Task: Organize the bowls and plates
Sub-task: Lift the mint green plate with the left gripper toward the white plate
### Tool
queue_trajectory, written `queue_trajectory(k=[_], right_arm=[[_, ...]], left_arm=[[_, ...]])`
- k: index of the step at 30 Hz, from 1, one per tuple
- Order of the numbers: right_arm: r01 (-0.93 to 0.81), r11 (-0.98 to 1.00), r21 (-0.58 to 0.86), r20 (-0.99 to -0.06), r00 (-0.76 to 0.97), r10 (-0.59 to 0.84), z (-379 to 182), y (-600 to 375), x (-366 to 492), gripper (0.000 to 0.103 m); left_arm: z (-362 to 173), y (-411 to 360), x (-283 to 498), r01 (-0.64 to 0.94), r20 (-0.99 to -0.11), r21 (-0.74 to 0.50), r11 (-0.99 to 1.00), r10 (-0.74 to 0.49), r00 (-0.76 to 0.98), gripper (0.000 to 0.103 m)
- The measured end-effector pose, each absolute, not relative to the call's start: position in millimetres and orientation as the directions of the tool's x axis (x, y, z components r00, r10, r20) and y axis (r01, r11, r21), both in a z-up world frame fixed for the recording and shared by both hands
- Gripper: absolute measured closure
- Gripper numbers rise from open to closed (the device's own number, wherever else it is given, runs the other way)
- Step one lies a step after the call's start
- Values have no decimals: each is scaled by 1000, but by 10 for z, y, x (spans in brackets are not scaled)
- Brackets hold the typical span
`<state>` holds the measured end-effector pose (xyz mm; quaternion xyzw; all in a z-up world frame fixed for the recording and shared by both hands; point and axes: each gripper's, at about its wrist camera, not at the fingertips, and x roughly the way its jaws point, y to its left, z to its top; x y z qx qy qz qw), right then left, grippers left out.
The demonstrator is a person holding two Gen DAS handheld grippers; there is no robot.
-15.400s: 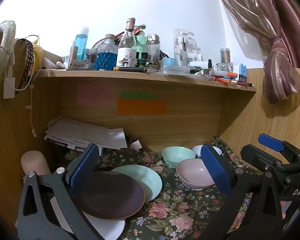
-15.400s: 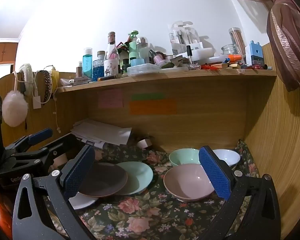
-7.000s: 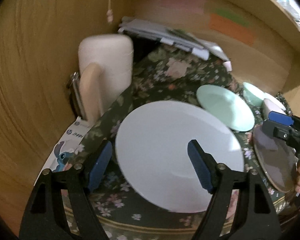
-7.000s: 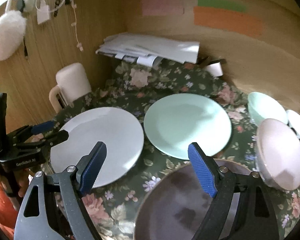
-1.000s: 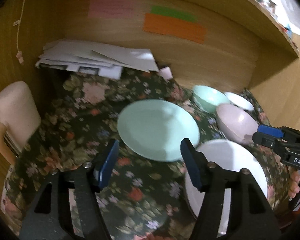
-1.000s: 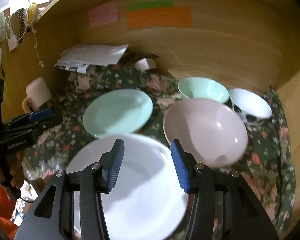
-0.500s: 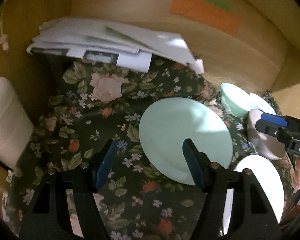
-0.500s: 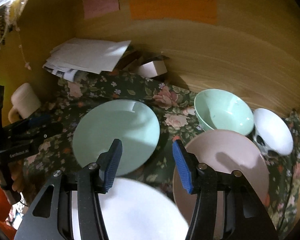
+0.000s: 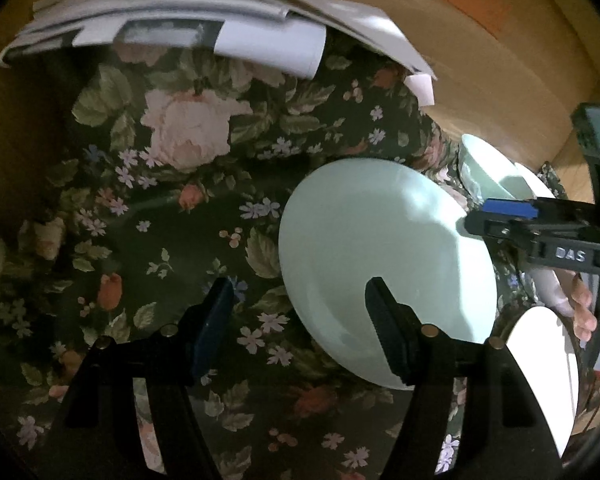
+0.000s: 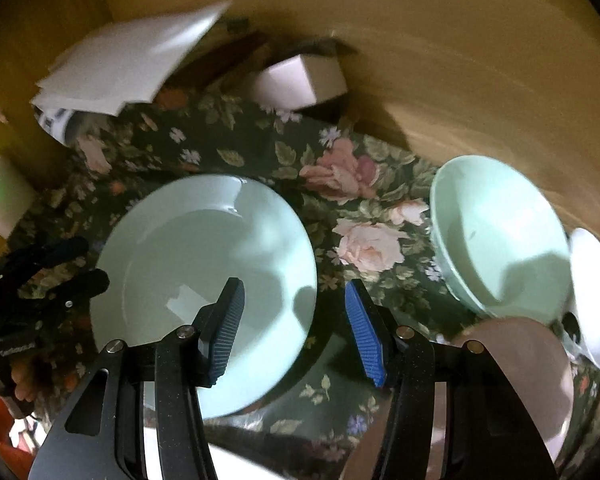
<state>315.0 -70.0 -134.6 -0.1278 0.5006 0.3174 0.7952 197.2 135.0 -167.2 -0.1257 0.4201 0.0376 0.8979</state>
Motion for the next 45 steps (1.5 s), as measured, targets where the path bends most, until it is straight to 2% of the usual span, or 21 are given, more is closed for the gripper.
queue_trajectory(k=[7, 11, 17, 25, 45], right_arm=[[-634, 763, 121, -914, 229, 335, -1433, -600, 3262, 72], [-634, 762, 131, -929, 190, 317, -1513, -552, 3296, 79], [-636, 760, 138, -933, 174, 315, -1546, -526, 3296, 79], [-647, 751, 130, -919, 205, 336, -1549, -538, 3239, 79], [-660, 733, 161, -838, 301, 456, -1000, -640, 2727, 80]], left_arm=[[-1745, 1293, 2066, -126, -773, -217, 968, -92, 628, 58], [-1782, 1279, 2090, -117, -777, -231, 966, -110, 619, 64], [-1806, 1239, 2125, -81, -783, -249, 965, -151, 603, 66], [-1784, 1252, 2055, -99, -771, -257, 961, -142, 621, 66], [-1304, 1442, 1455, -115, -658, -290, 950, -111, 745, 66]])
